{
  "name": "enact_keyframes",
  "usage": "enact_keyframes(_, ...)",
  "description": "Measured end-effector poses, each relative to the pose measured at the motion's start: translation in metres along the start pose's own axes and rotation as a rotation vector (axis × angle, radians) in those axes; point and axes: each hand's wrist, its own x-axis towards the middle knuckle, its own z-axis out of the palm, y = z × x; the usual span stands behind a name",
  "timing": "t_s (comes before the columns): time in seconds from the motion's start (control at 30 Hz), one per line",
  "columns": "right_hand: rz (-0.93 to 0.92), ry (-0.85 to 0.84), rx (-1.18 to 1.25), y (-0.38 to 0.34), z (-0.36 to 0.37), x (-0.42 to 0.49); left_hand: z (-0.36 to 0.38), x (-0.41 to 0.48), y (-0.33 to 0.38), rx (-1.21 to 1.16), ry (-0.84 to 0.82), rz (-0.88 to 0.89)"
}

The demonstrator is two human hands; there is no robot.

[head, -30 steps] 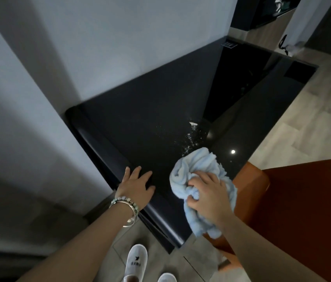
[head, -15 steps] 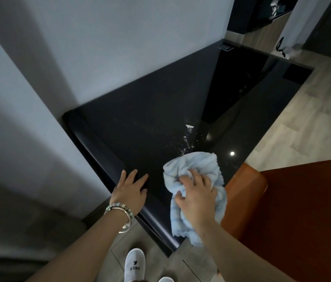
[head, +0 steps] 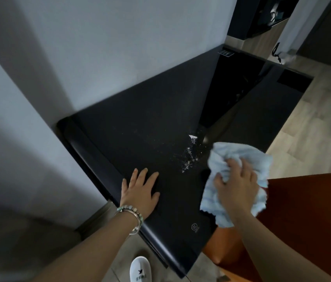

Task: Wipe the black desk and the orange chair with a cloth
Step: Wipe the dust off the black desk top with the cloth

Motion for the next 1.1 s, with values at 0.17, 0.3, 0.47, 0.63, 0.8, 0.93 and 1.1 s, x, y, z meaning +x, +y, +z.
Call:
enact_keyframes(0.17,0.139,-0.222,-0.178,-0.035,0.017,-0.002,-0.009,0.033,-0.003,0.006,-0.034,0.007)
enact_keyframes(0.3,-0.033,-0.213,0.069,-0.058,0.022,0.003,-0.013,0.049,-0.001,0.024,-0.059,0.017)
enact_keyframes(0.47,0.171,0.071,0.217,-0.015,0.004,0.056,-0.018,0.065,0.004,-0.045,-0.085,-0.110)
enact_keyframes(0.63,0.251,-0.322,-0.075,0.001,0.022,0.108,-0.017,0.074,0.016,-0.039,-0.069,-0.219)
enact_keyframes(0.8,0.029,-0.355,-0.106,-0.014,0.040,0.149,-0.014,0.071,0.017,-0.046,-0.038,-0.253)
enact_keyframes(0.93,-0.416,-0.419,0.168,-0.032,0.044,0.127,-0.014,0.070,0.021,-0.078,-0.016,-0.282)
enact_keyframes(1.1,-0.268,-0.044,0.226,-0.002,0.025,0.170,-0.015,0.066,0.025,-0.068,-0.044,-0.312)
